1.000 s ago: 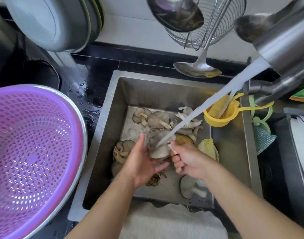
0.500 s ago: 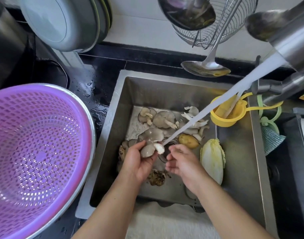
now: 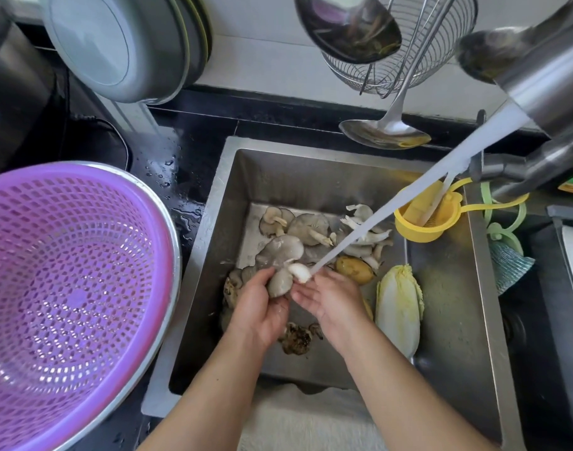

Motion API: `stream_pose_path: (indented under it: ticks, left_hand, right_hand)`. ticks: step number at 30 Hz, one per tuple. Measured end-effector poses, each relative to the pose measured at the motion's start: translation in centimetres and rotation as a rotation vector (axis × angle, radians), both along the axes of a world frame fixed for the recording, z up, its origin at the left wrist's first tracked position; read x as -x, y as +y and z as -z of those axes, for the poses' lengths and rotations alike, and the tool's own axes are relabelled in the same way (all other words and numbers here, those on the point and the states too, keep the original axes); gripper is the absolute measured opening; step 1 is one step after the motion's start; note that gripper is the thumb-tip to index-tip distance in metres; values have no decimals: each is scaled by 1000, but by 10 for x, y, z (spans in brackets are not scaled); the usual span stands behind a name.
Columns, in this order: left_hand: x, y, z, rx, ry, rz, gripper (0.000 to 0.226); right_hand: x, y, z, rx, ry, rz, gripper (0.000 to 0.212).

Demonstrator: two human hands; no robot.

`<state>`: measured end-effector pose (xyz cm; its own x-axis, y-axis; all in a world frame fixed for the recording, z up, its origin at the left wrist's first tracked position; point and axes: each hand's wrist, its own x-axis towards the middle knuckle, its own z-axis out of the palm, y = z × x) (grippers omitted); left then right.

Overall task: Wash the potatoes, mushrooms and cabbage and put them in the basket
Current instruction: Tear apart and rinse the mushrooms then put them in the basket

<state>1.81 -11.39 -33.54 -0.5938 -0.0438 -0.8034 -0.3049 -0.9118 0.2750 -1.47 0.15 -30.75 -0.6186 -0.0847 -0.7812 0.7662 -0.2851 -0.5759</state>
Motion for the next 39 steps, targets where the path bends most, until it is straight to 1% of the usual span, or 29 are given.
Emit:
stream_pose_path:
  ticks: [2,4,6,8,10,11,13,15,16,18,20,21,23,25,27,30,32,34,36,37,39]
  left_hand:
    - [1,0,1,35,0,23,36]
    - [2,1,2,95,6,46,37]
    - [2,2,5,141,5,69,39]
    - [0,7,8,224,-12,122,35]
    - [-1,9,11,306,-77,190,21]
    - [-2,10,9,311,-94,193,15]
    - [-3,9,2,182,-9,147,16]
    - [-3,8,-7,83,79,108,17]
    - [-2,7,-7,90,75,106,21]
    - [1,6,-3,128,31,101,32]
    - [2,6,2,149,4,93,37]
    - [2,5,4,147,3,87,37]
    - [2,4,6,137,12,73,35]
    - [1,3,7,147,34,69,35]
    - [0,4,7,197,52,114,36]
    - [-1,10,3,361,68,260,40]
    - [-3,15,0,466,56,313,37]
    - [-3,15,-2,527,19,297,31]
    - [-4,13,-3,583,-15,295,21]
    - [-4,13,-3,622,-20,309,16]
    - [-3,16,-5,713,-19,341,9]
  right_hand:
    - [-1,-1,0,39,-27,-49,27]
    - [0,-4,4,-68,2,-112,26]
    - [4,-7,8,-174,33,-100,21]
    - [9,-9,10,-218,109,-48,12]
    - [10,-8,11,-323,258,-84,8]
    - [7,-7,11,-426,328,-155,8]
    - [1,-5,14,-630,418,-298,7]
    - [-4,-3,17,-705,461,-339,5]
    - [-5,-2,17,-696,473,-339,2]
    - [-6,1,17,-641,471,-360,12]
    - [-8,3,20,-515,421,-320,19]
    - [-9,4,21,-431,376,-243,20]
    - [-11,6,17,-216,262,-49,16]
    - [-13,10,10,-59,157,52,20]
    - [-13,10,8,-46,98,12,23]
    - [-14,2,13,-244,125,-163,32]
    - [-11,-1,14,-297,139,-162,32]
    - [-7,3,12,-186,71,-110,25]
    - [-6,11,9,0,-28,-56,17]
    - [-7,14,8,61,-55,-39,15]
    - [-11,19,8,101,-46,-55,20]
